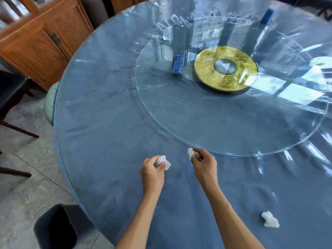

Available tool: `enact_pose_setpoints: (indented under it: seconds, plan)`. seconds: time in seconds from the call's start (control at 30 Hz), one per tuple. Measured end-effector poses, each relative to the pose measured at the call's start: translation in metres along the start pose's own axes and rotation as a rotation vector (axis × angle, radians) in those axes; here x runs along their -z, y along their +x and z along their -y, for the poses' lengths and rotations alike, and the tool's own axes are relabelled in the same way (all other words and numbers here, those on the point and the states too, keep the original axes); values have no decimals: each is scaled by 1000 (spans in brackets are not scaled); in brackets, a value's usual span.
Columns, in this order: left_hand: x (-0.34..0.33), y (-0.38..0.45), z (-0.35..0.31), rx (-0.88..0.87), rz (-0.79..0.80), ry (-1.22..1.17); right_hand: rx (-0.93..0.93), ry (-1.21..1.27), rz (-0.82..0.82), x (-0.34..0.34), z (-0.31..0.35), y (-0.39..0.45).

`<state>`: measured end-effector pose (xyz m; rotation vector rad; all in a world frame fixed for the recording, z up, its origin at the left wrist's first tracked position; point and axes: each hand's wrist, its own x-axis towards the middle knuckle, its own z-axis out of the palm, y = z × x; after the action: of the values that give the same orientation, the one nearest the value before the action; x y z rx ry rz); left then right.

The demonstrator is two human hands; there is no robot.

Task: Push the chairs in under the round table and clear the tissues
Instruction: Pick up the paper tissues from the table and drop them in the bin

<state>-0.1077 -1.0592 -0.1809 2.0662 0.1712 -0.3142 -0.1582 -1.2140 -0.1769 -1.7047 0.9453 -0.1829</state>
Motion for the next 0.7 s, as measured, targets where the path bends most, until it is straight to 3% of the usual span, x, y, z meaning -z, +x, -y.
enact_pose_setpoints:
  seconds: [0.5,0.7]
  plan:
    - [-12,-41,-77,-153,44,-242,142,217,-80,69,44,-39]
    - [-25,-56,-92,-137,89,-366,180,241,-30,81,49,-54]
